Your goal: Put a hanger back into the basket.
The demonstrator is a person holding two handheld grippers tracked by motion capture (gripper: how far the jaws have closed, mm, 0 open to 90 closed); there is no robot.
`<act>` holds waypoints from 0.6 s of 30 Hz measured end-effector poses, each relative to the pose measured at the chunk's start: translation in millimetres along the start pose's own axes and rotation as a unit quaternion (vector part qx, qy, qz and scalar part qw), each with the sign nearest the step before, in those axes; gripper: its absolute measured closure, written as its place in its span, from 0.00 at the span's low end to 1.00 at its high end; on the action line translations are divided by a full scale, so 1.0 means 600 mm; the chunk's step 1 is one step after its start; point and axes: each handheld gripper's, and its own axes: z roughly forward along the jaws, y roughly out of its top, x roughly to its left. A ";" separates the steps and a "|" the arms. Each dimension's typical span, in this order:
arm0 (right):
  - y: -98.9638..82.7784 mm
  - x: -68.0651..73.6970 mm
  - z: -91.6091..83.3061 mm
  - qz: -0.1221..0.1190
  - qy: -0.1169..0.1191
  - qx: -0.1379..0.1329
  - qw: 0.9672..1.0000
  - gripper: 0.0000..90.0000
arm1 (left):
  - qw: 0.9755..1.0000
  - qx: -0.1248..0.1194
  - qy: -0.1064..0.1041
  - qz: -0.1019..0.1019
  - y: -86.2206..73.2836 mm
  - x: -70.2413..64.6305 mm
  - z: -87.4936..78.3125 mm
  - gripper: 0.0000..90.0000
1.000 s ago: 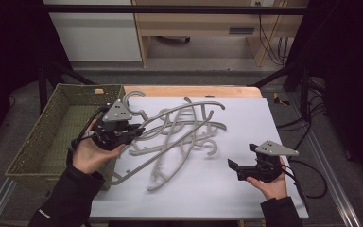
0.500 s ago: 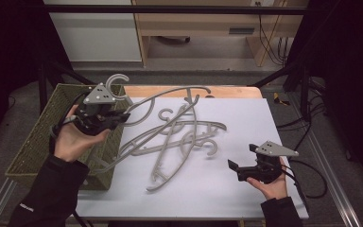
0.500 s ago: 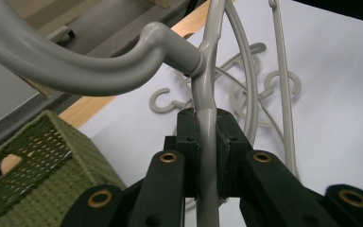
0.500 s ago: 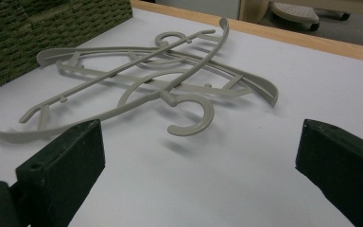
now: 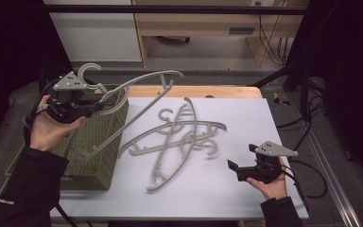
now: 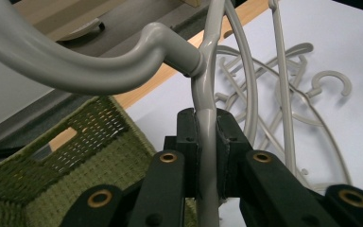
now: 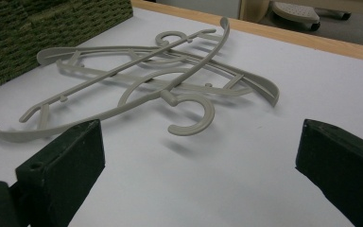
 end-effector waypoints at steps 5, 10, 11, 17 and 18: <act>0.000 -0.001 0.001 -0.002 -0.003 0.000 1.000 0.03 | 1.000 0.017 0.014 -0.006 -0.019 0.027 0.005 0.91; -0.001 0.000 0.002 -0.001 -0.002 0.003 1.000 0.02 | 0.999 0.028 0.027 -0.010 -0.039 0.055 0.009 0.91; -0.001 0.000 0.002 -0.001 -0.002 0.003 1.000 0.02 | 0.999 0.027 0.029 -0.014 -0.043 0.061 0.010 0.91; -0.002 0.000 0.004 -0.001 -0.003 0.004 1.000 0.02 | 0.998 0.036 0.040 -0.026 -0.058 0.089 0.008 0.91; -0.002 0.000 0.004 -0.001 -0.002 0.004 1.000 0.02 | 0.998 0.037 0.044 -0.028 -0.060 0.093 0.008 0.91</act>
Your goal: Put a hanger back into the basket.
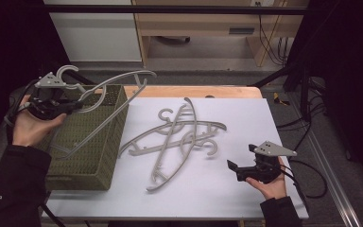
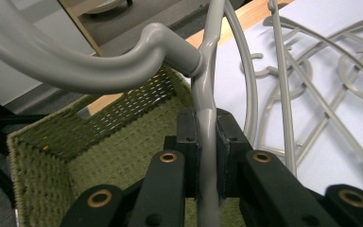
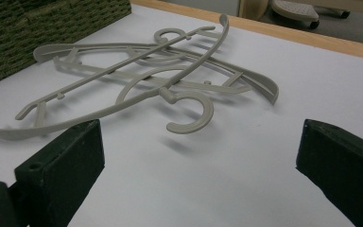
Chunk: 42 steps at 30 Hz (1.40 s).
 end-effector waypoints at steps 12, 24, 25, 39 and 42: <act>-0.002 -0.001 0.003 0.001 -0.001 0.005 1.000 0.03 | 0.999 0.024 0.021 -0.009 -0.030 0.041 0.020 0.91; -0.004 0.000 0.008 -0.001 -0.002 0.010 1.000 0.02 | 0.998 0.020 0.040 -0.037 -0.070 0.079 0.015 0.91; -0.004 0.000 0.008 -0.001 -0.002 0.010 1.000 0.03 | 0.998 0.022 0.041 -0.037 -0.073 0.083 0.015 0.91; -0.004 -0.001 0.010 -0.001 -0.004 0.011 1.000 0.03 | 0.996 0.037 0.067 -0.044 -0.109 0.108 0.031 0.91; -0.005 -0.001 0.010 -0.003 -0.004 0.012 1.000 0.03 | 0.995 0.043 0.072 -0.046 -0.117 0.112 0.037 0.91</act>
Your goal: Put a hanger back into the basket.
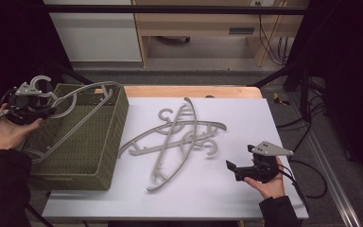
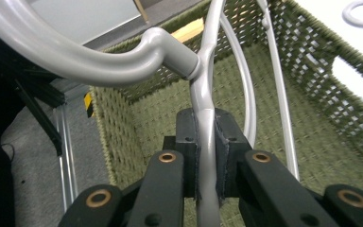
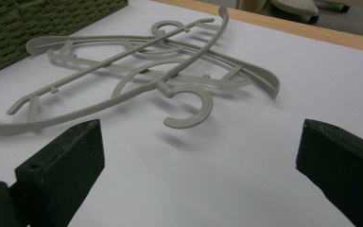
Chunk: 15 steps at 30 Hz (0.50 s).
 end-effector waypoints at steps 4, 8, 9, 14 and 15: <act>-0.001 0.001 0.002 0.001 -0.001 0.002 1.000 0.03 | 1.000 -0.001 0.003 -0.004 -0.011 0.003 0.012 0.91; -0.001 0.001 0.003 0.000 0.000 0.003 1.000 0.03 | 1.000 -0.004 0.002 -0.004 -0.020 -0.001 0.026 0.91; -0.001 0.001 0.003 -0.001 0.000 0.003 1.000 0.03 | 1.000 -0.004 0.001 -0.003 -0.021 -0.003 0.028 0.91; -0.002 0.002 0.005 -0.001 0.000 0.005 1.000 0.03 | 1.000 -0.001 -0.002 0.004 -0.027 -0.009 0.043 0.91; -0.002 0.002 0.005 0.001 0.001 0.006 1.000 0.03 | 1.000 0.000 -0.003 0.003 -0.029 -0.010 0.046 0.91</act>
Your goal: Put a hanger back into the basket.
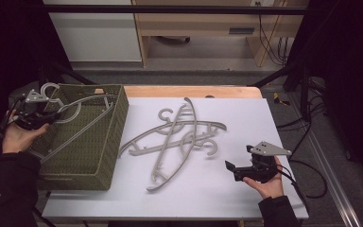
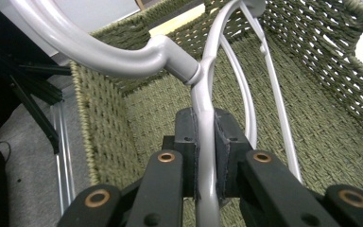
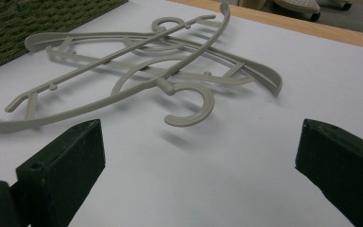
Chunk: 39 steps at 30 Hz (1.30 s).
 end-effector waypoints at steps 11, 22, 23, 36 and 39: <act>0.000 0.000 -0.001 0.000 0.001 -0.002 1.000 0.03 | 1.000 -0.014 -0.004 0.013 0.017 -0.004 -0.020 0.91; 0.000 0.000 0.001 -0.002 0.002 -0.001 1.000 0.04 | 0.999 -0.033 0.018 0.033 0.036 -0.002 -0.021 0.91; 0.000 0.001 0.001 -0.001 0.001 0.000 1.000 0.04 | 0.999 -0.032 0.014 0.028 0.032 0.002 -0.017 0.91; -0.002 0.003 0.008 -0.004 0.004 0.005 1.000 0.04 | 1.000 -0.005 -0.012 0.015 -0.024 -0.001 0.031 0.91; -0.002 0.002 0.007 -0.003 0.003 0.005 1.000 0.04 | 1.000 0.009 -0.024 0.015 -0.027 -0.009 0.041 0.90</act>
